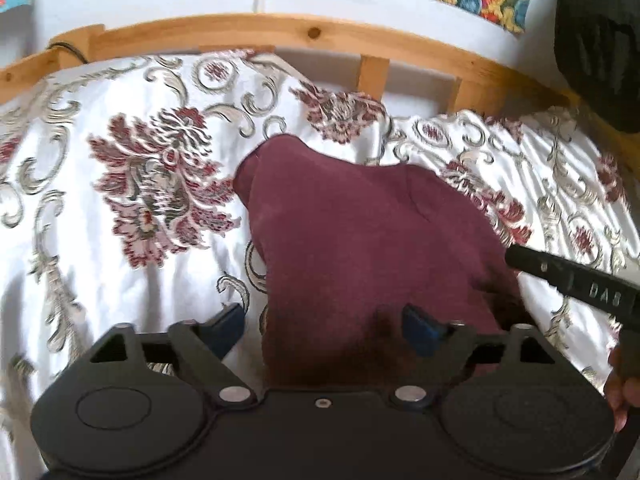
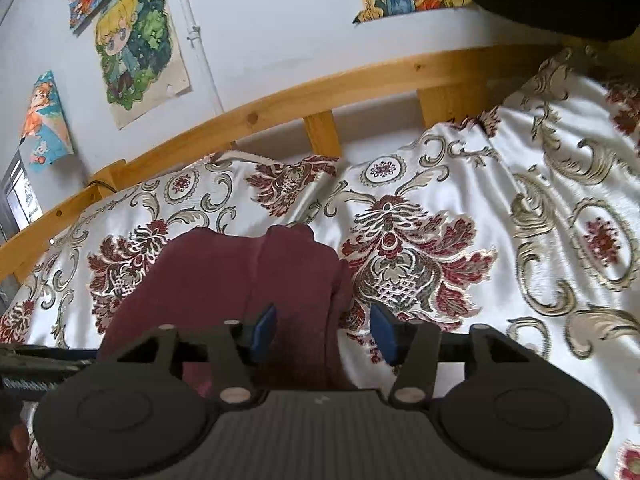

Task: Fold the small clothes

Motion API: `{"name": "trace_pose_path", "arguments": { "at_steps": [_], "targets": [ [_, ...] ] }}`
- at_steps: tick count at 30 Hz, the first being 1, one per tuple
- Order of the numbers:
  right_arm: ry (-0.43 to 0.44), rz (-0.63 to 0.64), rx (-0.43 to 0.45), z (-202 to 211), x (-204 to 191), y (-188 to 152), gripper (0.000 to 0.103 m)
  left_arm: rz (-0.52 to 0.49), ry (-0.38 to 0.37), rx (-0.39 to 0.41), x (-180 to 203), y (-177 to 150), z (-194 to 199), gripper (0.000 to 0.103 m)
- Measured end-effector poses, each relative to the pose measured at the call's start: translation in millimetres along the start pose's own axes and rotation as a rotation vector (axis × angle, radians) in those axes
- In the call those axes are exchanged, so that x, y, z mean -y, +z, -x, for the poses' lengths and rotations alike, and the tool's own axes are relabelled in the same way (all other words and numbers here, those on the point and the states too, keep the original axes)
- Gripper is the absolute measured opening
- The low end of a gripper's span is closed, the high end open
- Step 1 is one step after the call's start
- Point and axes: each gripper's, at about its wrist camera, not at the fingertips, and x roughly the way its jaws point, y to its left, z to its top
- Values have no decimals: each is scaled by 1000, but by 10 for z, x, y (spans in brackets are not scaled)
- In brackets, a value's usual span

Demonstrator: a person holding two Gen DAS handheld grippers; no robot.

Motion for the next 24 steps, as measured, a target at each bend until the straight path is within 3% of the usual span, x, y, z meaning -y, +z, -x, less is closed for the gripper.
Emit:
{"name": "trace_pose_path", "arguments": {
  "at_steps": [3, 7, 12, 19, 24],
  "targets": [
    [12, 22, 32, 279, -61, 15, 76, 14, 31, 44, 53, -50, 270, 102],
    [36, 43, 70, 647, -130, 25, 90, 15, 49, 100, 62, -159, 657, 102],
    [46, 52, 129, 1194, -240, -22, 102, 30, 125, 168, 26, -354, 1154, 102],
    [56, 78, 185, 1887, -439, -252, 103, 44, 207, 224, -41, -765, 1705, 102],
    [60, 113, 163, 2236, -559, -538, 103, 15, 221, 263, -9, -1118, 2008, 102]
  ]
}}
